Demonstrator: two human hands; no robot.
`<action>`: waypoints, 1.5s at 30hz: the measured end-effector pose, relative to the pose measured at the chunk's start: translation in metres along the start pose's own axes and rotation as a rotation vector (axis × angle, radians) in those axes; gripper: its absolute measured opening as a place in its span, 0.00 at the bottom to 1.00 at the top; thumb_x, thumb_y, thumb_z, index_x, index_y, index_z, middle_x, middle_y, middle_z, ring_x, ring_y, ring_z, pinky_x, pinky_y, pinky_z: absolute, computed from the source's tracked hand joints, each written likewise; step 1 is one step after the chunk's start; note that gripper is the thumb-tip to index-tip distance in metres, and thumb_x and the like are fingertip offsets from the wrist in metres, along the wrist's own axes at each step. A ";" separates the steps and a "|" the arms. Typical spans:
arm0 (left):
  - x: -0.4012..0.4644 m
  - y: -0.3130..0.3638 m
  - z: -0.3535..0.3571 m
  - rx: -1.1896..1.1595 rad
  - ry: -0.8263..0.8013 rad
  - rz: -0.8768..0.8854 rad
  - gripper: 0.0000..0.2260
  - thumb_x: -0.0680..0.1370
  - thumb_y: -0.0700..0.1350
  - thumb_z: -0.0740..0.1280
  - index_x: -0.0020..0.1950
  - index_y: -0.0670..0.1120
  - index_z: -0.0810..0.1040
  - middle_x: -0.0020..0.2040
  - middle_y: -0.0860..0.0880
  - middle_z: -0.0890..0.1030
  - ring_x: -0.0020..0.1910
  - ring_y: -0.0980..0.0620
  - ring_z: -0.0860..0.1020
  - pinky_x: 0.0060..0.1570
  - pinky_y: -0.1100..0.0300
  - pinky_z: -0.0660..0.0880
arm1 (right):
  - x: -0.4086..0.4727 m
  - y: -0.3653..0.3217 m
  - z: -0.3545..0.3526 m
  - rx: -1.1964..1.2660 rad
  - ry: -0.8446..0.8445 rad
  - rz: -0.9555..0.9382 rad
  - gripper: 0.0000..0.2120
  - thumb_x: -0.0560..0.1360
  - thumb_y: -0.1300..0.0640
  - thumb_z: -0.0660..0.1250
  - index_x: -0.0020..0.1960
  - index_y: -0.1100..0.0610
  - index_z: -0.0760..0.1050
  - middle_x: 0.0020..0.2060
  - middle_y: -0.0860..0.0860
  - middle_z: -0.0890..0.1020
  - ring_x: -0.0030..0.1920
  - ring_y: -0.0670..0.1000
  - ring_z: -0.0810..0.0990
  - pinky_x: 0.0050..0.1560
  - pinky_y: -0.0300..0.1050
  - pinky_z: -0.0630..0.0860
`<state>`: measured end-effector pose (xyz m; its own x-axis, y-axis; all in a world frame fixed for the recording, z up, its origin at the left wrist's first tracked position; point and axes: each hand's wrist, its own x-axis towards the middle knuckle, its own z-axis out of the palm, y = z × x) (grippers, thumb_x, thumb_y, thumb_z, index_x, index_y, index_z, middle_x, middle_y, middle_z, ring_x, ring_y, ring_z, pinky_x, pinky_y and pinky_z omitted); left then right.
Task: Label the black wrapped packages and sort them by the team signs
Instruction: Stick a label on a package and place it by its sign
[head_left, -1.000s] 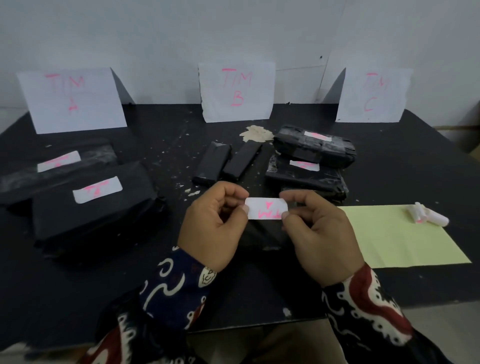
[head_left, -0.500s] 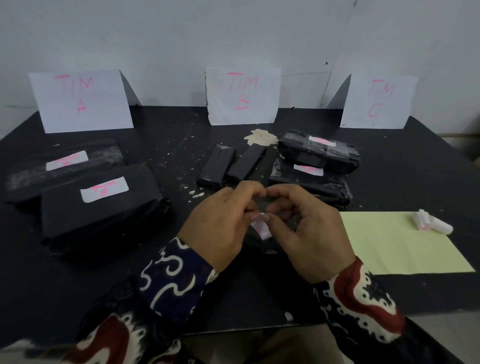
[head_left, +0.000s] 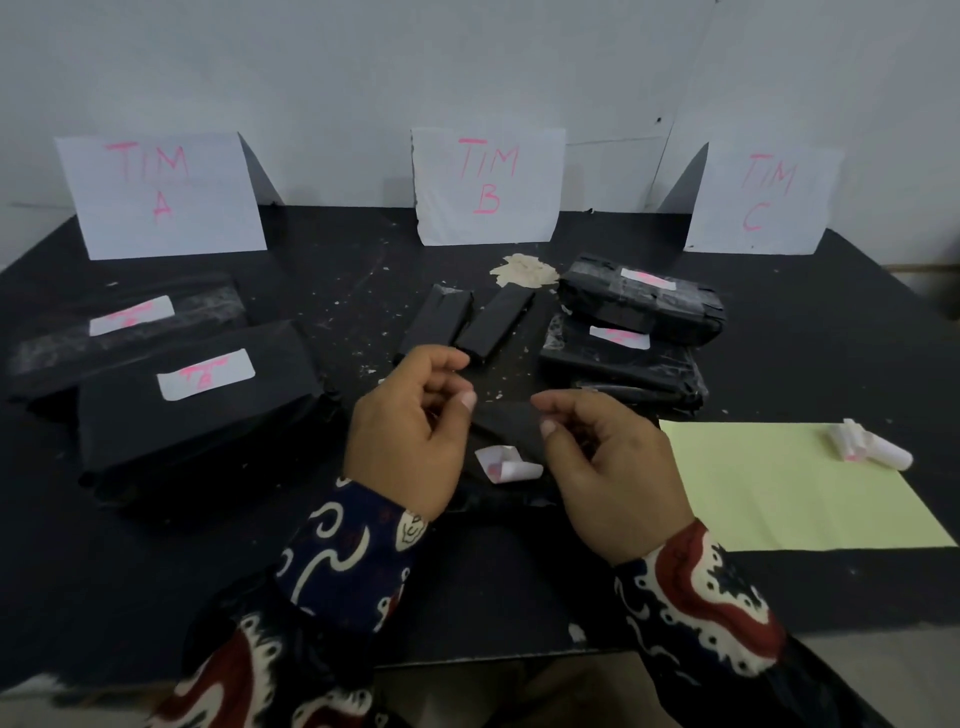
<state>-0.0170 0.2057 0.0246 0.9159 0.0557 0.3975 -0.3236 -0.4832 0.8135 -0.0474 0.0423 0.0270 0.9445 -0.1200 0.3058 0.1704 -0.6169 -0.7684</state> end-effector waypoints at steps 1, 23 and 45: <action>-0.001 -0.003 -0.002 0.000 -0.005 -0.007 0.11 0.75 0.39 0.69 0.56 0.50 0.78 0.42 0.57 0.81 0.43 0.60 0.80 0.44 0.68 0.76 | 0.000 0.000 -0.002 -0.008 -0.021 -0.017 0.09 0.75 0.58 0.68 0.54 0.49 0.82 0.43 0.41 0.82 0.45 0.39 0.79 0.47 0.27 0.72; -0.022 0.023 0.003 -0.533 -0.196 -0.275 0.09 0.74 0.48 0.71 0.51 0.46 0.80 0.42 0.46 0.85 0.43 0.48 0.84 0.46 0.49 0.81 | -0.008 -0.008 0.004 0.066 0.076 -0.172 0.06 0.71 0.55 0.72 0.48 0.50 0.83 0.53 0.43 0.82 0.56 0.42 0.79 0.57 0.43 0.76; 0.012 0.027 -0.009 -0.328 -0.313 -0.205 0.12 0.69 0.50 0.76 0.46 0.45 0.80 0.36 0.47 0.83 0.33 0.54 0.80 0.34 0.61 0.76 | 0.019 -0.020 -0.004 0.432 0.038 0.175 0.04 0.73 0.59 0.72 0.39 0.54 0.81 0.31 0.52 0.84 0.33 0.52 0.81 0.38 0.48 0.79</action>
<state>-0.0170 0.2009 0.0549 0.9796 -0.1685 0.1096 -0.1409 -0.1869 0.9722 -0.0343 0.0492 0.0499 0.9600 -0.2265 0.1649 0.1185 -0.2053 -0.9715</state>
